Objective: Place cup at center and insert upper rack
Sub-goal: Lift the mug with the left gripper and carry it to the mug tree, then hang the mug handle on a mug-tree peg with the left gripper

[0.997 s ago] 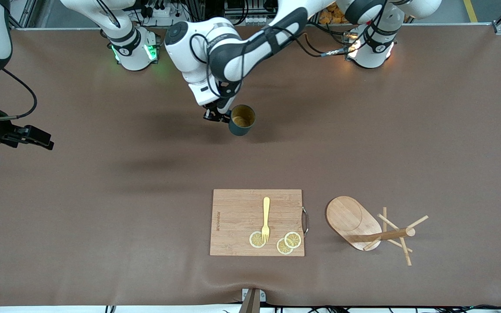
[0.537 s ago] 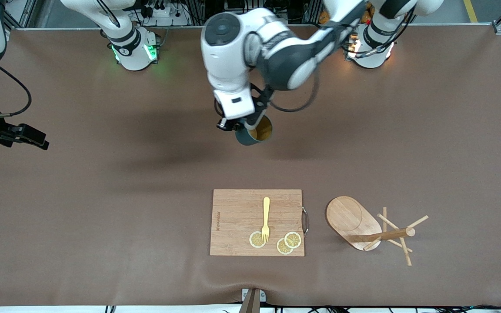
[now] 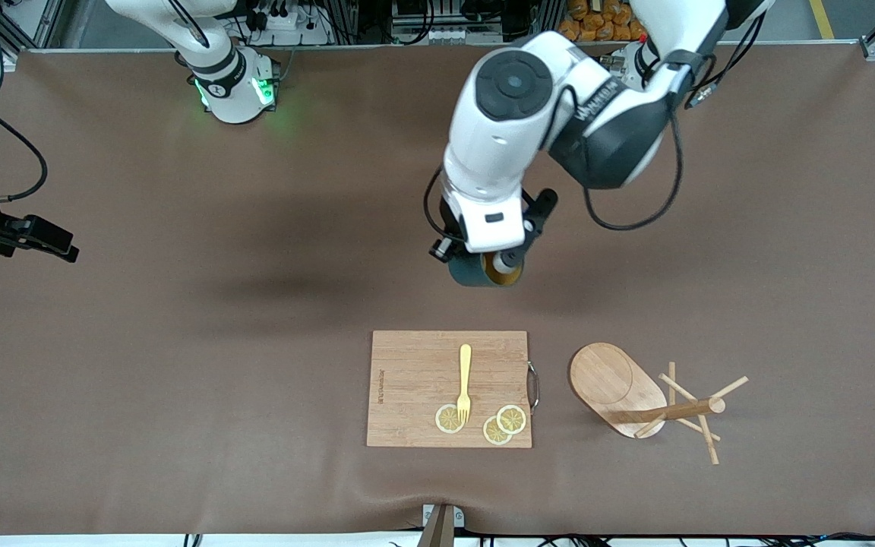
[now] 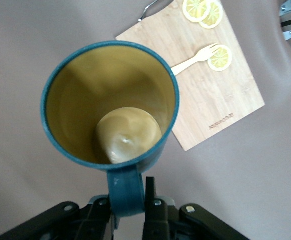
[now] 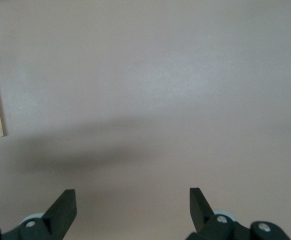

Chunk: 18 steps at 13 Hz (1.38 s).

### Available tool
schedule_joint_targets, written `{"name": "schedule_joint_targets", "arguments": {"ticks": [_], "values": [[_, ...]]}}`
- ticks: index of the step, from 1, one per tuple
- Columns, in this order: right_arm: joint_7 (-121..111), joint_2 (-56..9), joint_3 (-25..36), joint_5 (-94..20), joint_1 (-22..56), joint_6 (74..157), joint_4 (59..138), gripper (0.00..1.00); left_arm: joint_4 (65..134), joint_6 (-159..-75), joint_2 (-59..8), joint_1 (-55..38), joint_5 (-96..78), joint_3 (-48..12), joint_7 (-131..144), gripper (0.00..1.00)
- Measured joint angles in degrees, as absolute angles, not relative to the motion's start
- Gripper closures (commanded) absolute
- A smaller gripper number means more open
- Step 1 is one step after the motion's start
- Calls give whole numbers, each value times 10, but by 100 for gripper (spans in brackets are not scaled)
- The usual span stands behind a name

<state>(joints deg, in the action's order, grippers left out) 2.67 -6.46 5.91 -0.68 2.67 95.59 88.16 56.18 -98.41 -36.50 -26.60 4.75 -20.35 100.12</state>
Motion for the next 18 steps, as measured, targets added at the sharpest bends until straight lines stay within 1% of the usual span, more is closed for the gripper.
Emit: {"name": "schedule_joint_targets", "arguments": {"ticks": [3, 8, 11, 14, 18], "values": [[27, -65, 59, -7, 26, 956, 879, 0, 562, -1008, -365, -214, -6, -210, 957, 100], [27, -65, 61, -7, 24, 956, 873, 0, 561, -1020, -364, -85, -93, -274, 882, 100], [27, -65, 61, -7, 23, 956, 869, 0, 562, -1025, -364, 5, -197, -305, 812, 100], [27, -65, 61, -7, 23, 956, 869, 0, 569, -1024, -370, 72, -297, -308, 735, 100], [27, -65, 61, -7, 23, 956, 869, 0, 573, -1026, -397, 106, -418, -309, 673, 100]]}}
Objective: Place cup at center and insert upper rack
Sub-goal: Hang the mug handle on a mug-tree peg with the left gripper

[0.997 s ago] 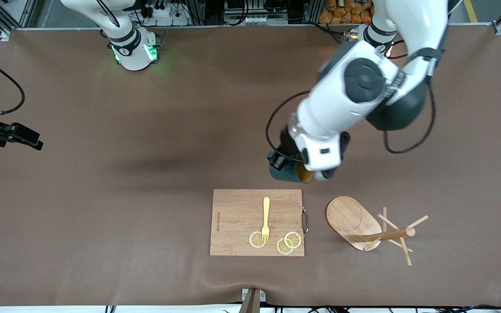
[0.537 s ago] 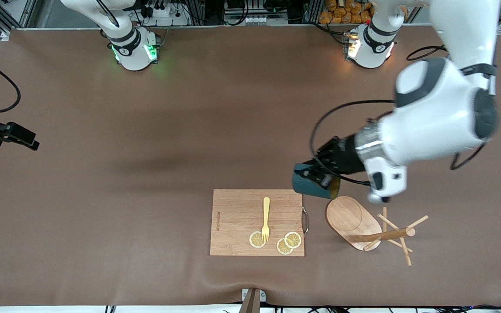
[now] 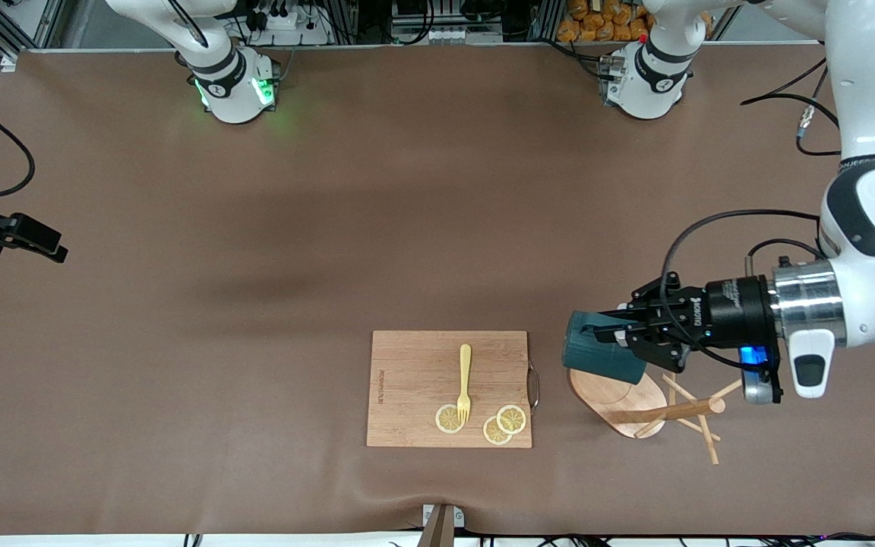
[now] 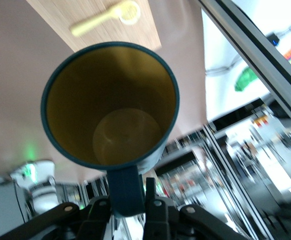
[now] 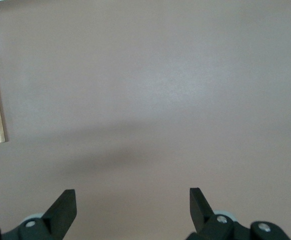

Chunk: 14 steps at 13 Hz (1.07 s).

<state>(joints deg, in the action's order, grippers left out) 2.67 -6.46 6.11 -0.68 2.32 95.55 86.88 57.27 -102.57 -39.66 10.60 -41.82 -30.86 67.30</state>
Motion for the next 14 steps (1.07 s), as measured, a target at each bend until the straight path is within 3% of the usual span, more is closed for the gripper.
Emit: {"name": "schedule_joint_targets", "arguments": {"ticks": [14], "values": [[27, -65, 61, -7, 23, 955, 865, 0, 577, -868, -509, 193, -516, -310, 442, 100]]}}
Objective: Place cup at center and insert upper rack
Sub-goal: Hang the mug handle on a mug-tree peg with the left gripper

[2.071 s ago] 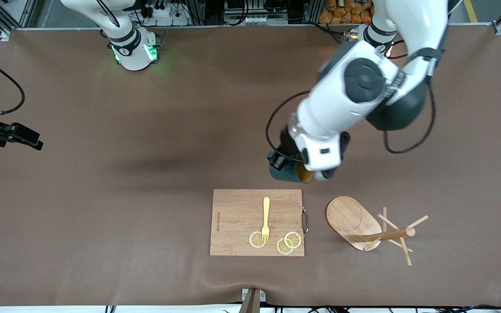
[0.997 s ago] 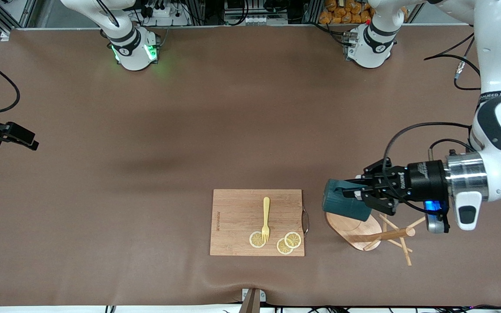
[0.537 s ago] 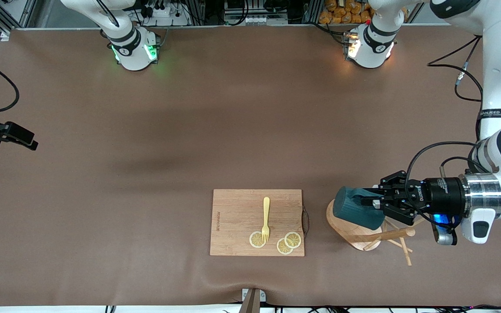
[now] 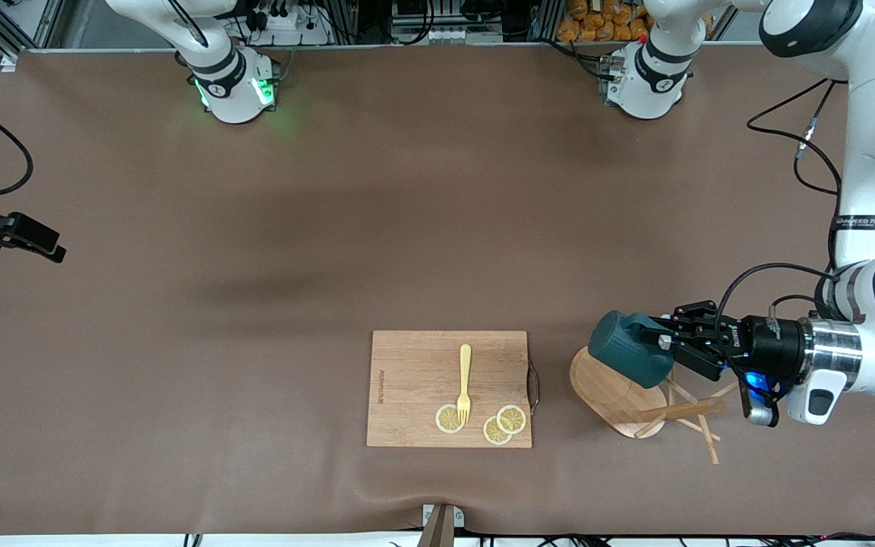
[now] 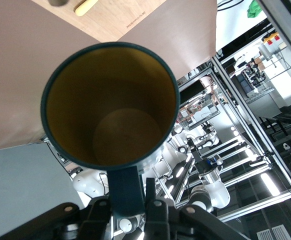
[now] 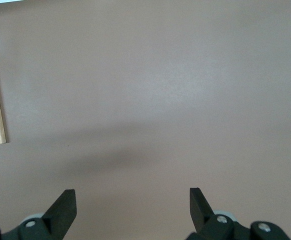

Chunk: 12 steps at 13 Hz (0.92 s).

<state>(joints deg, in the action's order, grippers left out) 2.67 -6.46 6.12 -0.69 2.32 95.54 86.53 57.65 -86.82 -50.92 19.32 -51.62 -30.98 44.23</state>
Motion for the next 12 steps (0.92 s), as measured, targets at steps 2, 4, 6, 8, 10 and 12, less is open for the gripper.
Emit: {"name": "schedule_joint_targets", "arguments": {"ticks": [2, 4, 6, 8, 10, 12], "values": [[27, -65, 61, -7, 23, 955, 865, 0, 577, -864, -516, 195, -516, -310, 433, 100], [27, -65, 61, -7, 23, 955, 865, 0, 577, -859, -521, 200, -516, -305, 415, 100], [27, -65, 61, -7, 23, 955, 865, 0, 577, -855, -526, 205, -516, -299, 401, 100], [27, -65, 62, -7, 22, 955, 865, 0, 577, -853, -528, 207, -516, -291, 389, 100], [27, -65, 62, -7, 19, 955, 864, 0, 577, -853, -531, 209, -516, -287, 379, 100], [27, -65, 63, -8, 17, 955, 862, 0, 577, -852, -532, 209, -516, -279, 370, 100]]}}
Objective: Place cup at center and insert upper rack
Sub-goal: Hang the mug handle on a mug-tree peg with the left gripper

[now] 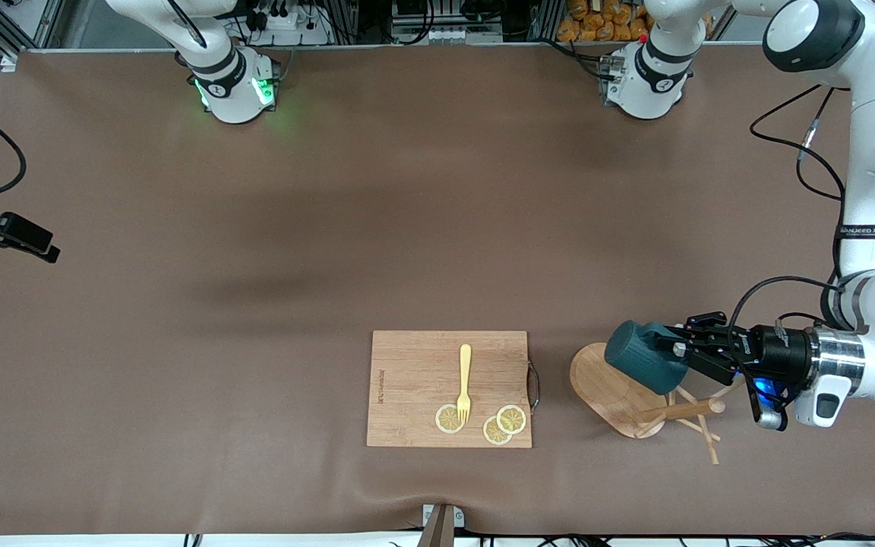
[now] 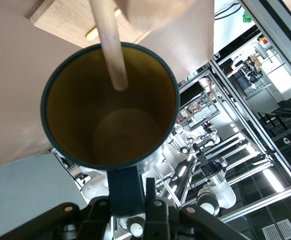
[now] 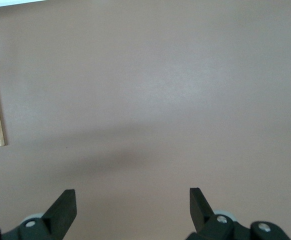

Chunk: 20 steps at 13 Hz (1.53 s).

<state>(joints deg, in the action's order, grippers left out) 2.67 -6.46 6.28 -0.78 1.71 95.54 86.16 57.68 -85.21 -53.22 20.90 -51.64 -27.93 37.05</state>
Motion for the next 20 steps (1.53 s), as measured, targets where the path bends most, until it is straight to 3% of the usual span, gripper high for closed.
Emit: {"name": "schedule_joint_targets", "arguments": {"ticks": [19, 20], "values": [[27, -65, 63, -9, 16, 955, 860, 0, 579, -848, -552, 238, -553, -246, 283, 100], [27, -65, 63, -9, 16, 955, 860, 0, 579, -848, -555, 238, -554, -246, 281, 87]]}}
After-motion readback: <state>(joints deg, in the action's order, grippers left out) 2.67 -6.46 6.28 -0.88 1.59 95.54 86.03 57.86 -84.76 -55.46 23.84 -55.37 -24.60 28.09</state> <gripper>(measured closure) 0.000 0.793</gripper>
